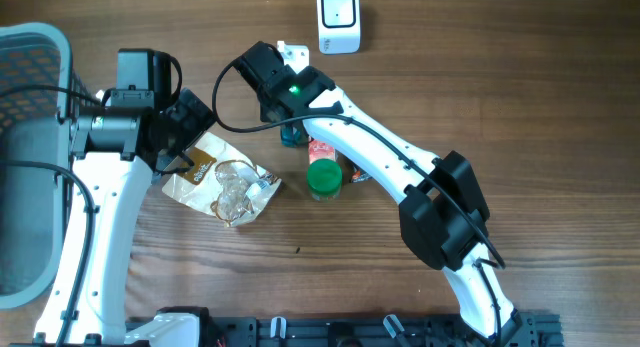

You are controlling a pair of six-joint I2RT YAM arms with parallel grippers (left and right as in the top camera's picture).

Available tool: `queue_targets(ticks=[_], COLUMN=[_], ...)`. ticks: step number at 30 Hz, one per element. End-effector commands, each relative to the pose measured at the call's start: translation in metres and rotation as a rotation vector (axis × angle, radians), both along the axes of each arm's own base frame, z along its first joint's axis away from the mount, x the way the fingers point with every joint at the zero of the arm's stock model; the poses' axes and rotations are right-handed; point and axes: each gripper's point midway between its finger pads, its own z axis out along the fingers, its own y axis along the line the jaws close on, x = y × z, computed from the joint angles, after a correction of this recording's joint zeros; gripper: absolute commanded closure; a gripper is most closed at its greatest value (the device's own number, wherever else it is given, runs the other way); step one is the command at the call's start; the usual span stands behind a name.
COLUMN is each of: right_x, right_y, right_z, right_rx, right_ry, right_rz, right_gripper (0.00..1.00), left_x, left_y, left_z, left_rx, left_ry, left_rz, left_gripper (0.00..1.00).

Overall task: Scan the item barcode
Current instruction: 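Lift the blue bottle and carry it up to the scanner, then hold the blue bottle in front of the scanner window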

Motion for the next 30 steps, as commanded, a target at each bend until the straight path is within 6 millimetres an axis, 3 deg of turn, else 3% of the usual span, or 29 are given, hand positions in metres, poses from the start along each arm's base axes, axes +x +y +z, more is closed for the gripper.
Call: queue_targets(ticks=[1, 8, 12, 16, 22, 25, 30], right_x=[0.007, 0.01, 0.016, 0.029, 0.07, 0.106, 0.153], right_y=[-0.007, -0.011, -0.017, -0.031, -0.072, -0.092, -0.1], right_z=[-0.009, -0.004, 0.001, 0.014, 0.059, 0.083, 0.125], right_rx=[-0.042, 0.013, 0.193, 0.443, 0.784, 0.85, 0.905], right_ry=[-0.016, 0.033, 0.167, 0.276, 0.234, 0.095, -0.154], right_rz=[-0.024, 0.011, 0.119, 0.197, 0.286, 0.268, 0.233], right_gripper=[0.57, 0.64, 0.71, 0.72, 0.72, 0.72, 0.75], left_x=[0.0, 0.0, 0.0, 0.0, 0.0, 0.0, 0.0], left_y=[0.002, 0.002, 0.002, 0.002, 0.002, 0.002, 0.002], left_z=[0.0, 0.0, 0.0, 0.0, 0.0, 0.0, 0.0], left_rx=[0.008, 0.008, 0.008, 0.008, 0.008, 0.008, 0.008], left_ry=[0.002, 0.002, 0.002, 0.002, 0.002, 0.002, 0.002], left_rz=[-0.008, -0.008, -0.008, -0.008, -0.008, -0.008, -0.008], left_gripper=[0.0, 0.0, 0.0, 0.0, 0.0, 0.0, 0.0])
